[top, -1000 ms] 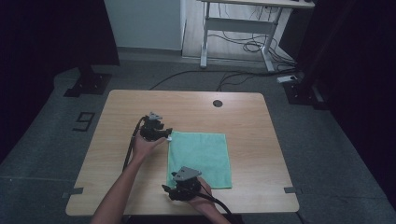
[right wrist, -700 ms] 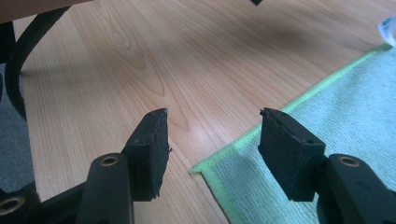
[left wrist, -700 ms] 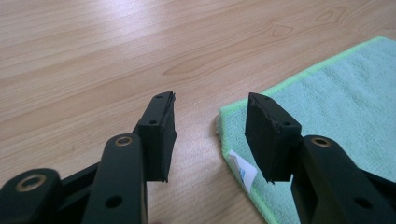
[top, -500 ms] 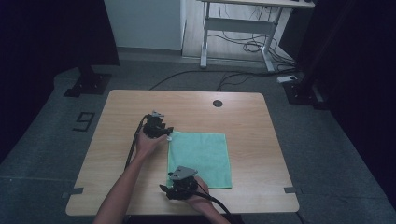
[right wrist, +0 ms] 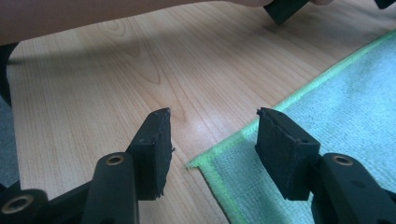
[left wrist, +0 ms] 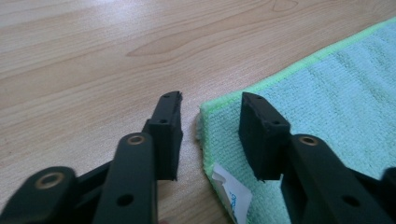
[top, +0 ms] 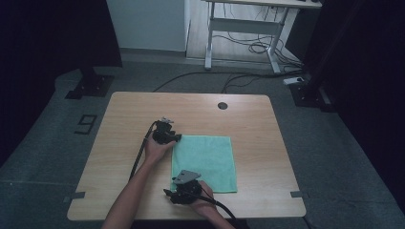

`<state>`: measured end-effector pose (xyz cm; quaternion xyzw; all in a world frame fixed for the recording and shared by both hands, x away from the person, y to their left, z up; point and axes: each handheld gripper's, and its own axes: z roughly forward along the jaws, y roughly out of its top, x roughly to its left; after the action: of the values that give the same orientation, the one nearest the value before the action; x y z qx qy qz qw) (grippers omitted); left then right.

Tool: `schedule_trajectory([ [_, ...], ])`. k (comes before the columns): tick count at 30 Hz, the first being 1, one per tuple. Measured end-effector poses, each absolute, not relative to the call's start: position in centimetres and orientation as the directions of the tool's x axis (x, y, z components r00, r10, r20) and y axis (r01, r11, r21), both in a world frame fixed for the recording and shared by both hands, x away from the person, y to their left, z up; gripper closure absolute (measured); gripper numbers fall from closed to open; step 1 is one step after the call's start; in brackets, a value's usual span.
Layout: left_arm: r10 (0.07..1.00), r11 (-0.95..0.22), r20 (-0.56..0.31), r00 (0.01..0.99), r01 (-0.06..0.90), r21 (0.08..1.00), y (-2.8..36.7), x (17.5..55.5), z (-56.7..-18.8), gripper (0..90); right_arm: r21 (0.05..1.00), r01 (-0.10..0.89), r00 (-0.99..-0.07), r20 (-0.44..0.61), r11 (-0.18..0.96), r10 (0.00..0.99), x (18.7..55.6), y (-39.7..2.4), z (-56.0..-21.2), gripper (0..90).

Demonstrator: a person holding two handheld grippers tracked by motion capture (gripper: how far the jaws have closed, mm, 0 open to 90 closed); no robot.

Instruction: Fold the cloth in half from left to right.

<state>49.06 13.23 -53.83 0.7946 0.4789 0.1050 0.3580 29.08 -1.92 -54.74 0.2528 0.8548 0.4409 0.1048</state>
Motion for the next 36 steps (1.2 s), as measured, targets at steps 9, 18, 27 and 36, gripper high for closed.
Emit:
schedule_trajectory([
  [9, 0.829, -0.319, -0.155, 0.538, 0.682, 0.658, 12.8, 48.7, -53.7, 79.4, 0.778, 0.358, -0.838, 0.023, 0.516, 0.546, 29.1, -1.8, -55.2, 50.8],
  [18, 0.812, -0.308, -0.177, 0.556, 0.667, 0.679, 12.5, 47.9, -52.0, 85.8, 0.777, 0.363, -0.818, 0.001, 0.515, 0.575, 29.0, -2.0, -55.1, 62.9],
  [27, 0.808, -0.314, -0.169, 0.564, 0.656, 0.686, 12.1, 47.3, -51.3, 86.9, 0.797, 0.355, -0.823, 0.018, 0.488, 0.568, 28.5, -2.3, -54.4, 58.5],
  [36, 0.809, -0.314, -0.167, 0.564, 0.654, 0.689, 12.2, 47.3, -51.2, 87.1, 0.770, 0.356, -0.837, 0.010, 0.530, 0.548, 28.1, -2.5, -55.1, 54.3],
])
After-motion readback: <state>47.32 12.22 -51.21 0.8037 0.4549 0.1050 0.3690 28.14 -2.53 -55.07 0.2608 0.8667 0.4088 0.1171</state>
